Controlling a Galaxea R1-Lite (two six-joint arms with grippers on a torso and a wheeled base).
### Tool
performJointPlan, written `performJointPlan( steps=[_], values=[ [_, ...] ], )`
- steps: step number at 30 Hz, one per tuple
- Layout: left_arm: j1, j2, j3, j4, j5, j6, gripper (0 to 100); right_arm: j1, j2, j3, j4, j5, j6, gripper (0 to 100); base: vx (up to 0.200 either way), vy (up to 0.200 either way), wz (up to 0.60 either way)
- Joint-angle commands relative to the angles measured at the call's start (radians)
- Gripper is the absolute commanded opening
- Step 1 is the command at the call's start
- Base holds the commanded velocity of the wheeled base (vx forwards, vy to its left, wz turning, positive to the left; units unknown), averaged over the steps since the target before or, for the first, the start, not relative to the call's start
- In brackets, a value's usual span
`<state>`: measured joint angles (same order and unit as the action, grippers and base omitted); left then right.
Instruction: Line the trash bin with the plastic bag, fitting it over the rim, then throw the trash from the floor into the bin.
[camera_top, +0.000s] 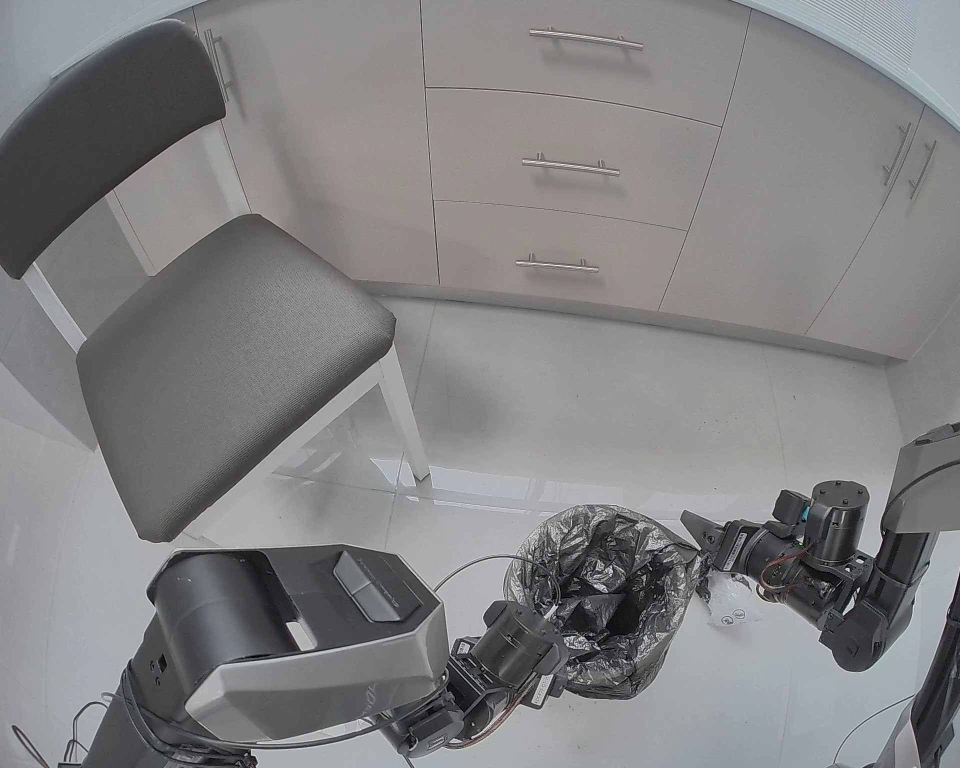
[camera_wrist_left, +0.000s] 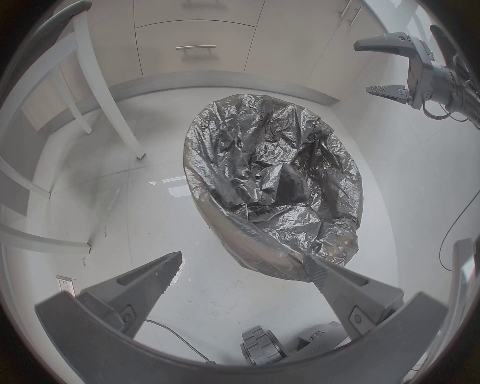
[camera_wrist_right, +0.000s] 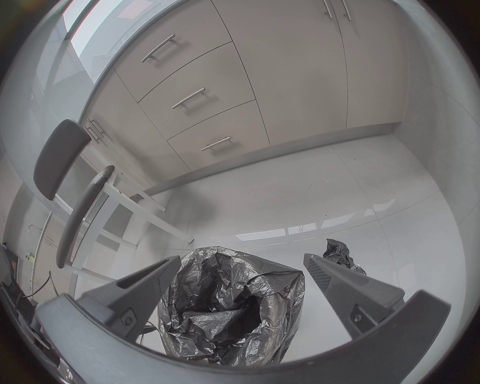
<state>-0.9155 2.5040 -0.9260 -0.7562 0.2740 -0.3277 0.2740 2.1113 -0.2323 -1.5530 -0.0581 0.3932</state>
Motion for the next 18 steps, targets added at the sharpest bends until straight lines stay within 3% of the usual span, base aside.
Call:
performJointPlan(
  steps=[1,6,12,18],
  values=[
    [-0.002,-0.002,0.007,0.0,-0.003,0.001,100,0.001,0.001,-0.001,-0.018,0.0,0.003,100,0.0,0.0,0.0],
    [-0.002,-0.019,0.03,0.0,-0.052,0.013,100,0.001,0.007,-0.002,-0.018,0.0,0.001,100,0.0,0.0,0.0],
    [-0.008,-0.062,0.082,-0.017,-0.164,0.016,100,0.001,0.013,-0.007,-0.018,-0.003,0.001,100,0.0,0.0,0.0],
    [0.004,-0.053,0.084,-0.107,-0.168,-0.004,100,0.008,0.042,-0.005,-0.018,-0.011,-0.017,100,0.0,0.0,0.0]
  ],
)
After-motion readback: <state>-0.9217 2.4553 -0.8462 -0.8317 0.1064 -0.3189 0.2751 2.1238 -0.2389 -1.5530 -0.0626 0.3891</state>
